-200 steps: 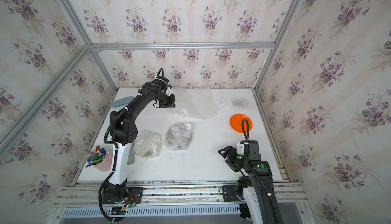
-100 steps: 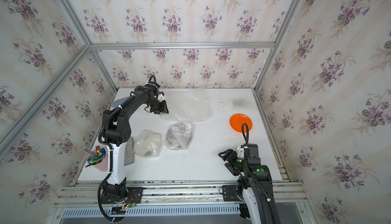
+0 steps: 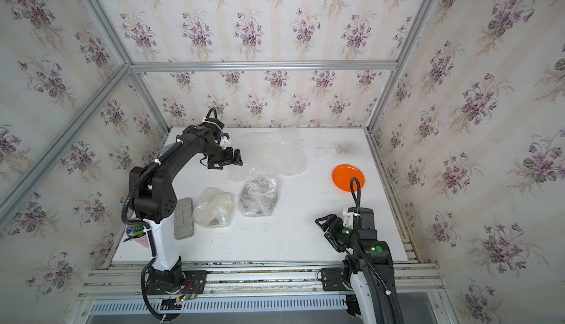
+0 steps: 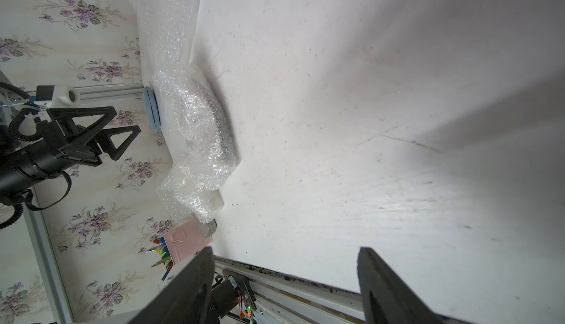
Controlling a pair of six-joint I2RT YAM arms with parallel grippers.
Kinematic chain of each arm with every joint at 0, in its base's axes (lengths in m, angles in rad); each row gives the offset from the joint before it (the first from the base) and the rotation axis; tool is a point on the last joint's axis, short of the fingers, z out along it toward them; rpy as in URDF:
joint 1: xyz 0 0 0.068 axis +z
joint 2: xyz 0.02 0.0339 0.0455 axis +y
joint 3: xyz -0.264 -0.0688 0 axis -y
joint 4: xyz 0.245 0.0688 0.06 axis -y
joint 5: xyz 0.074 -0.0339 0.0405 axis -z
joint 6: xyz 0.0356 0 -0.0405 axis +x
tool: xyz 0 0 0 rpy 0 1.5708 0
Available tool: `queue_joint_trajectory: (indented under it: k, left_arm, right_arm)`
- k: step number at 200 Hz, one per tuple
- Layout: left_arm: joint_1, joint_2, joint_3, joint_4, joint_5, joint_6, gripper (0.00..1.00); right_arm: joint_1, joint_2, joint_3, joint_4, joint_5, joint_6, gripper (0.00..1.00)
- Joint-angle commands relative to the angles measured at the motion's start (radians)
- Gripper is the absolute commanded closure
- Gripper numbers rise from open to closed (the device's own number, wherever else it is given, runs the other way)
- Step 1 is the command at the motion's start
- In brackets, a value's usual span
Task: Unpack dinner plates from bubble wrap
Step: Place the bubble wrap at the center of the board, then adjust the bubble wrap at the center of the board.
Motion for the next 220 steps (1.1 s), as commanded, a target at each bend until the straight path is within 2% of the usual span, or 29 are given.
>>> queue_joint_trajectory:
  k: [1,46,100,183,220]
  left_arm:
    - [-0.001,-0.081,-0.055,0.016,-0.056,-0.047,0.01]
    - [-0.007,-0.276,-0.189,0.032,-0.079,-0.139,0.01]
    - [-0.055,-0.497,-0.344,0.032,-0.074,-0.22,0.01]
    - [-0.097,-0.744,-0.52,0.044,0.024,-0.284,0.01]
    - [-0.121,-0.835,-0.671,0.103,0.09,-0.353,0.01]
  right_arm:
    - [0.002,-0.01,-0.011,-0.02,-0.015,-0.034,0.24]
    - [0.003,0.023,-0.039,0.013,-0.044,-0.084,0.24]
    - [0.003,0.128,0.006,0.044,-0.046,-0.14,0.24]
    - [0.02,0.393,0.166,0.211,-0.03,-0.171,0.24]
    - [0.115,0.51,0.223,0.338,-0.012,-0.12,0.25]
